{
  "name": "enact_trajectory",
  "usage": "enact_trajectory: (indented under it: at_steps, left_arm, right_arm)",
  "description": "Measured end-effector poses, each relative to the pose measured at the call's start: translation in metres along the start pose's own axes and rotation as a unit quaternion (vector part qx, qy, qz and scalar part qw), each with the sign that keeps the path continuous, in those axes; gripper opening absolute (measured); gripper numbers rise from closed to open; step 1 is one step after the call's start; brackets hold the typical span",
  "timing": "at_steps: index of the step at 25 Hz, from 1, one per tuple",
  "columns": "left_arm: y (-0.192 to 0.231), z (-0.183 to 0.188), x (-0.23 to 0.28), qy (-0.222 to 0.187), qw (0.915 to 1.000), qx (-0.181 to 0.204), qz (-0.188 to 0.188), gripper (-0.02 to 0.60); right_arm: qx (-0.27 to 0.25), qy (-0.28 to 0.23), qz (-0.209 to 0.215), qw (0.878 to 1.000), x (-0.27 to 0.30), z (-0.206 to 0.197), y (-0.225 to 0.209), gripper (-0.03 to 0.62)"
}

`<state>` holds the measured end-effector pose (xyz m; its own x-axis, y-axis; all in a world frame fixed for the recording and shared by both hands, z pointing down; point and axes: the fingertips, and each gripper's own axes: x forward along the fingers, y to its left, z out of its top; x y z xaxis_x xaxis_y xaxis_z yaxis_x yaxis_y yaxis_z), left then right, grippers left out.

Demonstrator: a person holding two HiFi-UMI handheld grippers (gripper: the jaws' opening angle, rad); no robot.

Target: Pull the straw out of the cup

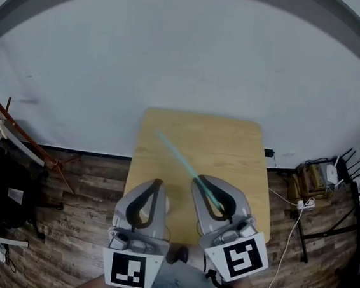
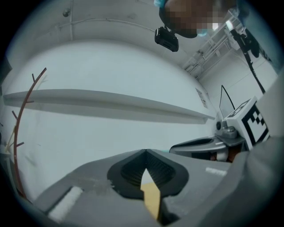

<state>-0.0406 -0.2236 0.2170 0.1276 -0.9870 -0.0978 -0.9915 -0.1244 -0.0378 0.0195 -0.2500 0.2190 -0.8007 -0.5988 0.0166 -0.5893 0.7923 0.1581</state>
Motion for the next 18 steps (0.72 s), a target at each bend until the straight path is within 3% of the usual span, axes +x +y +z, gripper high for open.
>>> enact_trajectory:
  at_steps: [18]
  left_arm:
    - [0.0,-0.002,-0.005,-0.004,0.9997,-0.006,-0.025,0.02]
  right_arm:
    - [-0.017,0.014,-0.027,0.999,-0.01,0.0,0.009,0.035]
